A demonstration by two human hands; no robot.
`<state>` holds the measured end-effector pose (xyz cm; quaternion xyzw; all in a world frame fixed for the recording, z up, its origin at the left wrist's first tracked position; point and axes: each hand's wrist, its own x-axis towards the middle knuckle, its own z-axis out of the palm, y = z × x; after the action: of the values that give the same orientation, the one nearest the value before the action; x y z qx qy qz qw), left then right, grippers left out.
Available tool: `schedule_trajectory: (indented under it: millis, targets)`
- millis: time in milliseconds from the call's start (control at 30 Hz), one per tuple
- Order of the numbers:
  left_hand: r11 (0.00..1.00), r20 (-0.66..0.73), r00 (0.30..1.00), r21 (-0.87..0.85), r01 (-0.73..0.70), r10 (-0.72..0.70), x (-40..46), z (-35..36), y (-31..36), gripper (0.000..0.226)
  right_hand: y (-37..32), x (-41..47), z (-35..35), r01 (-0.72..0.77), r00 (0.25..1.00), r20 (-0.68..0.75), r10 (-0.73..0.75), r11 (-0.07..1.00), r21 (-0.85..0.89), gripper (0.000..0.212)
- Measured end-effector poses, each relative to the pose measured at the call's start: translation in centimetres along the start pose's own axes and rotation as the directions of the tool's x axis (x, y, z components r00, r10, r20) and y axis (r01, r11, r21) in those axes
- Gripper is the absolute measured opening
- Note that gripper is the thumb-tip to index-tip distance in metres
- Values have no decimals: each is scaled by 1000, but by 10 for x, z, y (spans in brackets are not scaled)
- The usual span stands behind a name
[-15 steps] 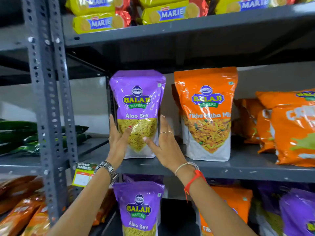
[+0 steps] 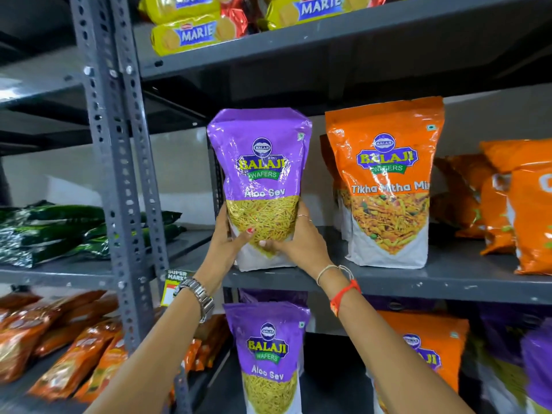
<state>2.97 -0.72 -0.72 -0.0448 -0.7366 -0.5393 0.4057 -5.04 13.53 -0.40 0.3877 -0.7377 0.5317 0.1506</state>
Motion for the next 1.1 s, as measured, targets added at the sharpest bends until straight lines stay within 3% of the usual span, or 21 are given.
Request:
schedule_trajectory:
  millis: [267,500,800,933,1100]
  targets:
    - [989,-157,978,65,-131,140,-76,-5,39,71,-23,-54,-12,63,998,-2,-63,986,156,116]
    - [993,-186,982,-121,-4,-18,-151,-6,48,88,-18,-115,-21,113,990,67,-125,981,159,104]
    - [947,-233,933,107,304,-273,-247,18,-29,71,78,-213,9,-126,953,293,72,978,168,118]
    - [902,-289,883,117,416,-370,-286,38,-78,66,119,-251,23,-260,907,378,188,954,151,108]
    - [857,-313,835,104,504,-453,-299,68,-122,68,167,-269,32,-390,875,376,304,903,179,99]
